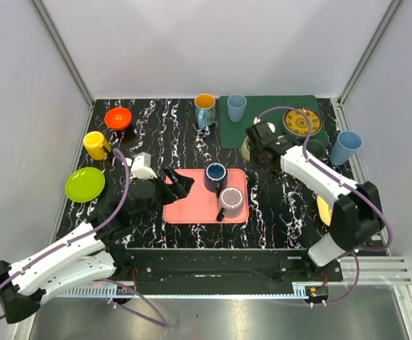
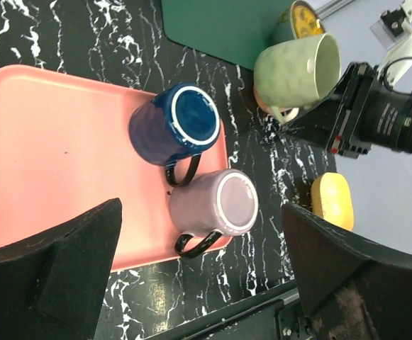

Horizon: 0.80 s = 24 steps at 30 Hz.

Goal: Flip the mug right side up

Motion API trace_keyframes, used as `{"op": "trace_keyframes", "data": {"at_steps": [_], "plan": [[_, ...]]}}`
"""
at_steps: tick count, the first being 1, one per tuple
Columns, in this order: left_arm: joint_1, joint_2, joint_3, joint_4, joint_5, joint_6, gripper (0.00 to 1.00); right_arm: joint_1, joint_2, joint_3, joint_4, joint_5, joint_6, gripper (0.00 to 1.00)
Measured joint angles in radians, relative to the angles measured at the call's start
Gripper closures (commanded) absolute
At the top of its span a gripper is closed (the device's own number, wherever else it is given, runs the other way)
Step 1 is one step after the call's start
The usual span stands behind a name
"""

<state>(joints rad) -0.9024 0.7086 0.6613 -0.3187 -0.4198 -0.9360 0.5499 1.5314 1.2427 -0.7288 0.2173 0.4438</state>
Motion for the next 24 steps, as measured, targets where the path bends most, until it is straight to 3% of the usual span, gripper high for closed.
{"op": "trace_keyframes", "data": {"at_steps": [9, 24], "plan": [[0.004, 0.066, 0.000, -0.031, 0.005, -0.018, 0.05, -0.128, 0.198, 0.063, 0.038, -0.017, 0.007, 1.00], [0.019, 0.151, 0.000, -0.030, 0.065, -0.026, 0.05, -0.134, 0.347, 0.124, 0.071, -0.026, 0.016, 0.97]]}}
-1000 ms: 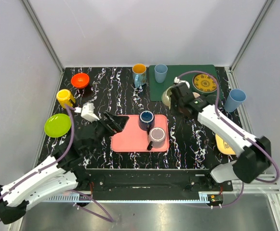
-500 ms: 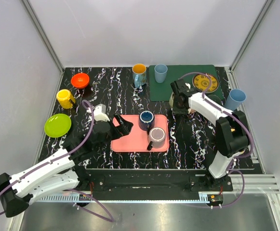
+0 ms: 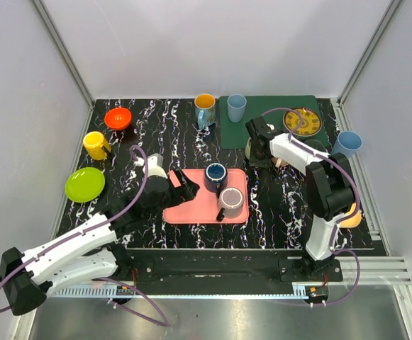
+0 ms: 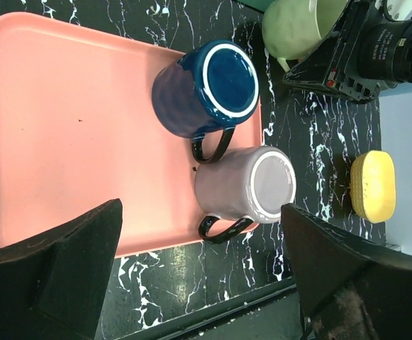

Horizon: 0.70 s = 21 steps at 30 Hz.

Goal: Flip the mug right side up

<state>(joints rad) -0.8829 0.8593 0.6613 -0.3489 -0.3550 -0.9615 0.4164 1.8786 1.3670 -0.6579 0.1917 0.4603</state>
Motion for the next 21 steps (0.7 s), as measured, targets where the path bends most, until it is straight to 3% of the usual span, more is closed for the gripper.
{"op": "trace_keyframes", "data": {"at_steps": [5, 6, 12, 15, 21], "plan": [[0.002, 0.031, 0.000, 0.000, 0.016, 0.000, 0.05, 0.000, 0.000, -0.032, 0.004, -0.003, 0.000, 0.71], [0.002, 0.037, 0.000, 0.001, 0.018, 0.001, 0.04, 0.000, 0.000, -0.038, 0.003, -0.004, 0.000, 0.62], [0.002, 0.082, 0.016, -0.001, 0.041, 0.001, 0.03, 0.000, -0.019, -0.050, 0.024, -0.003, -0.003, 0.39], [0.002, 0.093, 0.028, -0.004, 0.045, 0.006, 0.01, 0.000, -0.050, -0.059, 0.025, -0.014, 0.005, 0.23], [0.002, 0.118, 0.059, -0.016, 0.045, 0.074, 0.01, 0.021, -0.311, -0.059, 0.028, -0.055, 0.023, 0.21]]}}
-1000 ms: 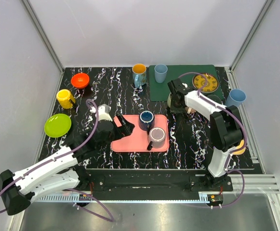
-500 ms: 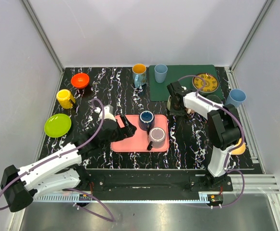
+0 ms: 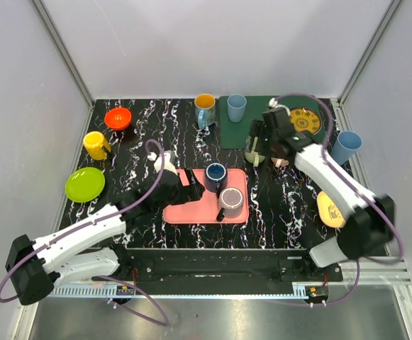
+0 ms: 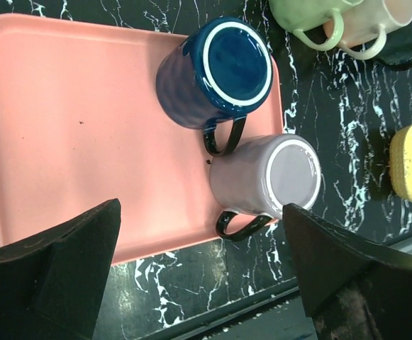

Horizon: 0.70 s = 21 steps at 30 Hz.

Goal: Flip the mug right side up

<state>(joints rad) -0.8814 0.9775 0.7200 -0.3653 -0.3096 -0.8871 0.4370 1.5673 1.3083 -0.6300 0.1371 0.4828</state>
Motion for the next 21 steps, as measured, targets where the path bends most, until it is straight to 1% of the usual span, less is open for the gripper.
{"op": "trace_keyframes", "data": {"at_steps": [1, 4, 5, 7, 9, 11, 14, 18, 21], "plan": [[0.000, 0.013, 0.005, 0.004, 0.002, 0.020, 0.02, 0.008, -0.074, -0.001, 0.008, -0.007, 0.004, 0.21], [0.001, 0.077, 0.019, 0.027, 0.030, 0.077, 0.20, 0.021, -0.315, -0.046, 0.081, -0.046, 0.019, 0.23], [0.001, 0.110, 0.024, 0.038, 0.051, 0.104, 0.22, 0.022, -0.382, -0.074, 0.101, -0.060, 0.022, 0.23], [-0.005, 0.193, 0.051, 0.050, 0.107, 0.173, 0.24, 0.023, -0.528, -0.159, 0.134, -0.091, 0.029, 0.24], [-0.037, 0.278, 0.085, 0.055, 0.154, 0.261, 0.23, 0.023, -0.613, -0.222, 0.135, -0.120, 0.034, 0.24], [-0.074, 0.328, 0.106, 0.055, 0.190, 0.330, 0.22, 0.023, -0.645, -0.277, 0.127, -0.143, 0.034, 0.24], [-0.116, 0.367, 0.134, 0.055, 0.237, 0.424, 0.20, 0.023, -0.649, -0.330, 0.106, -0.161, 0.034, 0.23], [-0.121, 0.418, 0.192, 0.057, 0.286, 0.510, 0.18, 0.023, -0.649, -0.356, 0.070, -0.178, 0.029, 0.23], [-0.119, 0.481, 0.240, 0.061, 0.317, 0.553, 0.19, 0.023, -0.654, -0.356, 0.070, -0.185, 0.022, 0.24]]}}
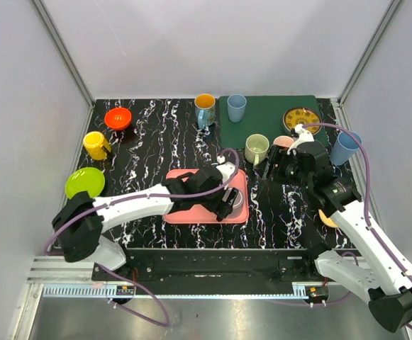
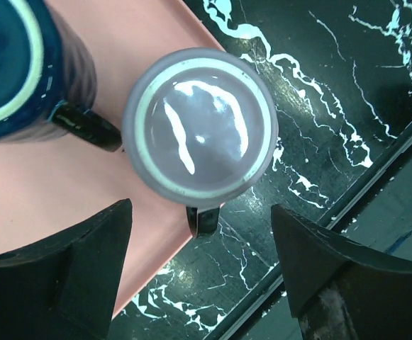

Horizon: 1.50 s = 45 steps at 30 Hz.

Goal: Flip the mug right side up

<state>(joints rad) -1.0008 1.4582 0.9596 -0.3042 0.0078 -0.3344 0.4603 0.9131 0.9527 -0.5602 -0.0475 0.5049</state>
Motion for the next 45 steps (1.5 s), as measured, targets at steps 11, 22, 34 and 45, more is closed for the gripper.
{"op": "trace_keyframes", "data": {"at_steps": [11, 22, 34, 45], "plan": [[0.000, 0.180, 0.058, -0.045, 0.096, 0.067, 0.38, 0.000, -0.003, 0.000, -0.005, 0.000, -0.013, 0.23], [0.013, 0.200, 0.095, -0.070, 0.135, 0.093, 0.66, 0.000, -0.003, 0.000, -0.005, -0.001, -0.015, 0.23], [0.016, 0.206, 0.100, -0.067, 0.143, 0.100, 1.00, 0.000, -0.003, 0.000, -0.005, -0.023, -0.014, 0.24], [-0.013, -0.227, 0.031, -0.211, 0.083, 0.047, 1.00, 0.000, 0.000, 0.097, -0.038, -0.076, -0.026, 0.24]]}}
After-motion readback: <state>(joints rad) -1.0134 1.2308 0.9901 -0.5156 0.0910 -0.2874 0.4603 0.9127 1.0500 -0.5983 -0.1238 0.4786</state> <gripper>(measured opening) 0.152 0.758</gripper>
